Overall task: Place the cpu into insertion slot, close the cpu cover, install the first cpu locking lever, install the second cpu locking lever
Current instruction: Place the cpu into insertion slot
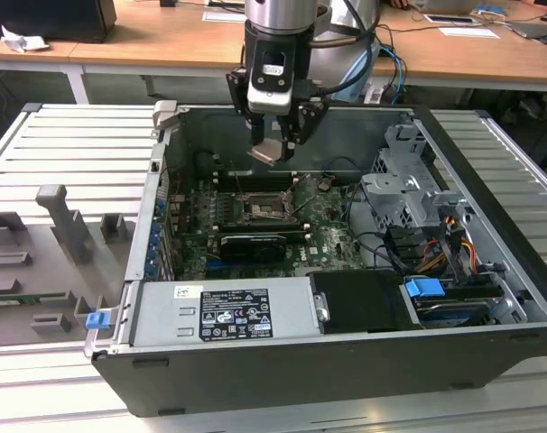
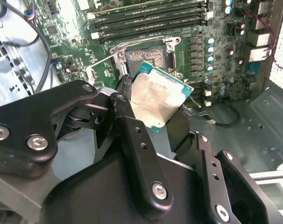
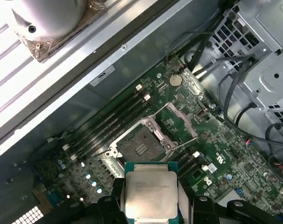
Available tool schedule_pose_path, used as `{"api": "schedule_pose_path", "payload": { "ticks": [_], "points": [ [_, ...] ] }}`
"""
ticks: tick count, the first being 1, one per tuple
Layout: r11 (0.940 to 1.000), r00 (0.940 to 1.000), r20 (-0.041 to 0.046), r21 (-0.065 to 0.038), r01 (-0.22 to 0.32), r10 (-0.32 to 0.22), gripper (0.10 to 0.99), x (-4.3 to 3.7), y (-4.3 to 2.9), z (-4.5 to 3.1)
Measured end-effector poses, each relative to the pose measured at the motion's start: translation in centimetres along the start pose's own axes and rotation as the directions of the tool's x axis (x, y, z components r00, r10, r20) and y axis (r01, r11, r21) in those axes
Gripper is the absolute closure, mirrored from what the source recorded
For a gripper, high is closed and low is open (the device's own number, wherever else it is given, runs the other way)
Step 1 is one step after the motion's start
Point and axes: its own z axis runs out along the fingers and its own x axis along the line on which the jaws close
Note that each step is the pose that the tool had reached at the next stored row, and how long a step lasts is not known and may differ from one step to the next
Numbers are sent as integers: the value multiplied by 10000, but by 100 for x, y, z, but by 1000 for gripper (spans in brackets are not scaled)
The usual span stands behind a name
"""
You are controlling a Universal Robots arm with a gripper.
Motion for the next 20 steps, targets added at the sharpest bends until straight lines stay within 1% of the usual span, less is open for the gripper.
{"api": "schedule_pose_path", "payload": {
  "ticks": [2, 5, 8, 13, 15, 16, 18, 19, 20],
  "points": [
    [9993, 9993, 26, -10, -372, 372, 549, 0, -1, 19],
    [9958, 9958, 65, -27, -915, 915, 549, -1, -3, 43],
    [9934, 9934, 81, -35, -1142, 1143, 549, -3, -3, 57],
    [9857, 9856, 118, -56, -1683, 1684, 549, -3, -5, 83],
    [9749, 9748, 154, -79, -2225, 2226, 549, -4, -6, 102],
    [9665, 9663, 176, -93, -2566, 2567, 549, -4, -7, 113],
    [9573, 9571, 197, -110, -2890, 2891, 549, -4, -8, 126],
    [9473, 9471, 217, -125, -3200, 3202, 549, -5, -9, 138],
    [9415, 9412, 228, -134, -3369, 3371, 549, -5, -9, 144]
  ]
}}
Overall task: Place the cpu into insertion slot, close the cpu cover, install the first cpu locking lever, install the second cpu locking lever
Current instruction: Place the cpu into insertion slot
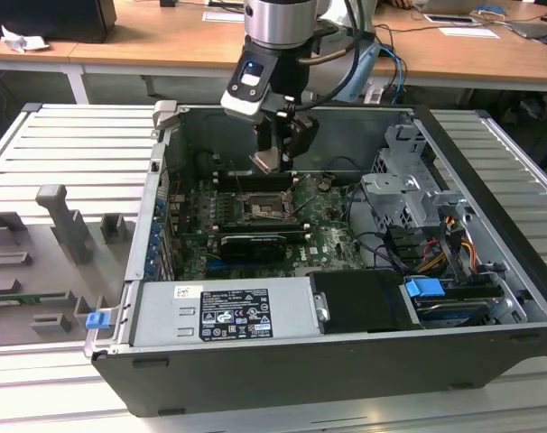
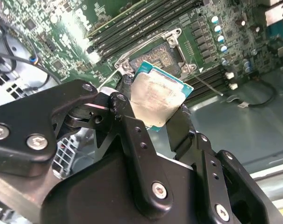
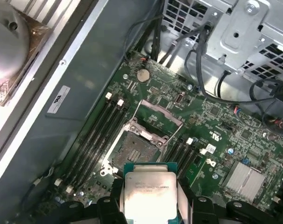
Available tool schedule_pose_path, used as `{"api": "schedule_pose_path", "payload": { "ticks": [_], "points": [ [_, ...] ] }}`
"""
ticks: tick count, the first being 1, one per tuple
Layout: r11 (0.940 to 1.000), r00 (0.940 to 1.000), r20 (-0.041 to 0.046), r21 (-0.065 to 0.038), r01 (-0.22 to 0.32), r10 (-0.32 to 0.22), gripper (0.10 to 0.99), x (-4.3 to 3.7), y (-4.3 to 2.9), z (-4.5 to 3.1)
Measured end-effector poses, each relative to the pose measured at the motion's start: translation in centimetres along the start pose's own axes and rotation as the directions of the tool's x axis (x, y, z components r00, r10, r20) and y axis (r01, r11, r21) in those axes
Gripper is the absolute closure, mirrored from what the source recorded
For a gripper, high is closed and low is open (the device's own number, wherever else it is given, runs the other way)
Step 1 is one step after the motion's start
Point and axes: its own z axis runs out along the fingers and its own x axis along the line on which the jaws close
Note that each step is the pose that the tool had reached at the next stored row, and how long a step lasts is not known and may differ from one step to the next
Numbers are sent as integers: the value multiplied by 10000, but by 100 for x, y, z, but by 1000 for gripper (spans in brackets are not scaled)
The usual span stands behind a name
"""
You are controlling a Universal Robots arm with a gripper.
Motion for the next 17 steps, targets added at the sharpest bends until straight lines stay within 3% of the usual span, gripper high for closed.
{"api": "schedule_pose_path", "payload": {
  "ticks": [4, 11, 15, 17],
  "points": [
    [9977, 9977, 48, -20, -683, 683, 549, -1, -2, 26],
    [9811, 9810, 134, -67, -1935, 1936, 549, -2, -5, 74],
    [9658, 9657, 178, -95, -2590, 2591, 549, -3, -7, 100],
    [9495, 9493, 212, -122, -3135, 3137, 549, -3, -9, 122]
  ]
}}
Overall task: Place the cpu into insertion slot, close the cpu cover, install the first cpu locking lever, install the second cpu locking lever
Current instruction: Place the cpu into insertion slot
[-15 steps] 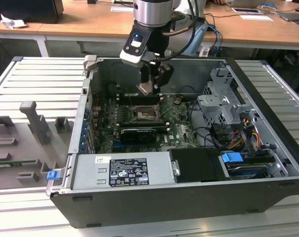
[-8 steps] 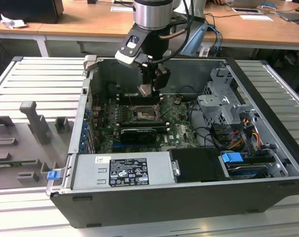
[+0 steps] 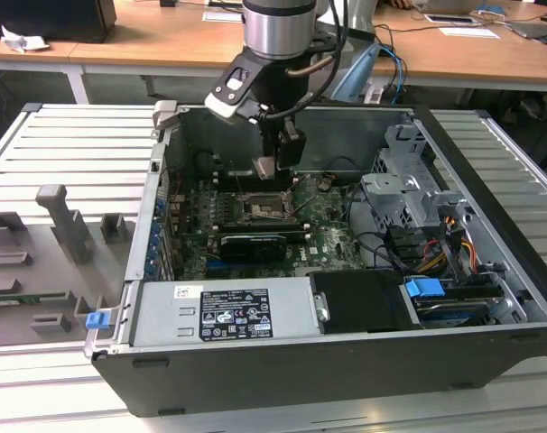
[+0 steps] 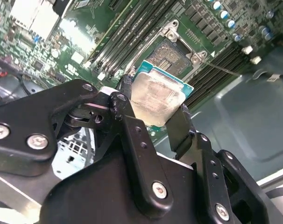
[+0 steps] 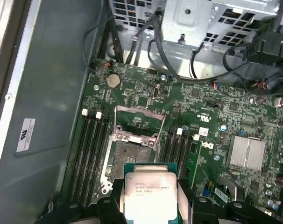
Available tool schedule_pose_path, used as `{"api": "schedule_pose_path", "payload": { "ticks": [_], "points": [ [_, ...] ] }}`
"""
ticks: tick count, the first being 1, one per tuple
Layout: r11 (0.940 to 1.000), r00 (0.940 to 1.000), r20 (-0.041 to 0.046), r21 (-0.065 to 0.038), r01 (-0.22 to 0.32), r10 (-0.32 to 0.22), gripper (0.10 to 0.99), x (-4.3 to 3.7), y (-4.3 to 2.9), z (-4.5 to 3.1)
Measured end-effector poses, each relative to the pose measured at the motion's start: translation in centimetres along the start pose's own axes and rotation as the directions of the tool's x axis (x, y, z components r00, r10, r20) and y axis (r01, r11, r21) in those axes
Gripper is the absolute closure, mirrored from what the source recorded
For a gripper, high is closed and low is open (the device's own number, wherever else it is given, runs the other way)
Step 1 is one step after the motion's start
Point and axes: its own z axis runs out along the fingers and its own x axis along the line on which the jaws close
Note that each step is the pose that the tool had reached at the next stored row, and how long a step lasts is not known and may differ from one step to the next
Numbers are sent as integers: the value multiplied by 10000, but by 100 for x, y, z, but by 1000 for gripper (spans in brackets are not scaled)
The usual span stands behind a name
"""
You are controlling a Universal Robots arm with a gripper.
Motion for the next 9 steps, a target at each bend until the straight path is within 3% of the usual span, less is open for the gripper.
{"api": "schedule_pose_path", "payload": {
  "ticks": [5, 9],
  "points": [
    [9966, 9966, 59, -24, -819, 819, 549, -1, -3, 44],
    [9904, 9904, 97, -44, -1378, 1379, 549, 2, -9, 117]
  ]
}}
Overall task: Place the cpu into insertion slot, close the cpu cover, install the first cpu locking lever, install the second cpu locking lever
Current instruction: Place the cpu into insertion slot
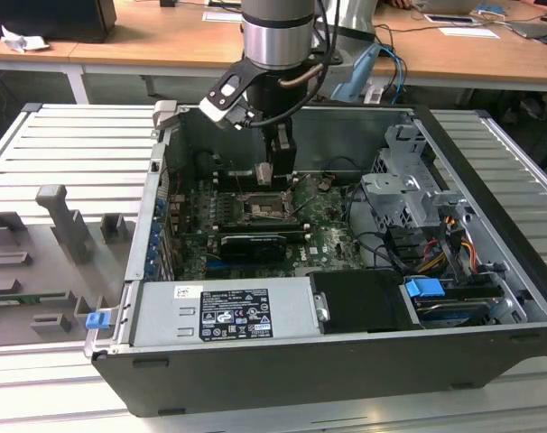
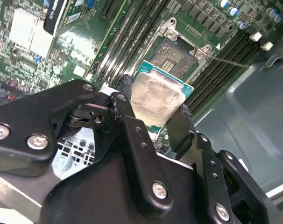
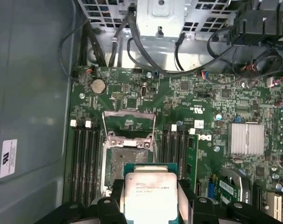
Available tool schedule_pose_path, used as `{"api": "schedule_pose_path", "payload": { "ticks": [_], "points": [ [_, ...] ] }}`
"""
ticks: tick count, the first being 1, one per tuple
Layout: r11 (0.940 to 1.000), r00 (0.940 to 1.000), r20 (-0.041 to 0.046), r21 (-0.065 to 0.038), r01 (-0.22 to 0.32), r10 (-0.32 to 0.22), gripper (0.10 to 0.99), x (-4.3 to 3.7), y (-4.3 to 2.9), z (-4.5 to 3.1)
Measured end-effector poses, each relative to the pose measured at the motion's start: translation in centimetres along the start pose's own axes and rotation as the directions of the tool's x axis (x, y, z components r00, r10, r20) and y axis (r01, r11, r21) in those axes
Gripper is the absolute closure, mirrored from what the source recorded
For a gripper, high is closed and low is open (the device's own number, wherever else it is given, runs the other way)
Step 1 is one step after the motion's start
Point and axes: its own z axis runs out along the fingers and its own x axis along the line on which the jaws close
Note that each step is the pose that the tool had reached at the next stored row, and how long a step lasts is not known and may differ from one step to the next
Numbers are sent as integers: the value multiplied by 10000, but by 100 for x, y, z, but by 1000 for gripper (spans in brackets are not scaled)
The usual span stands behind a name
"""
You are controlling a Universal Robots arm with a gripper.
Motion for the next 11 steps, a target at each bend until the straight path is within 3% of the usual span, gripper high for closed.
{"api": "schedule_pose_path", "payload": {
  "ticks": [11],
  "points": [
    [9999, 9998, -72, 2, 166, -166, 549, 22, -21, 197]
  ]
}}
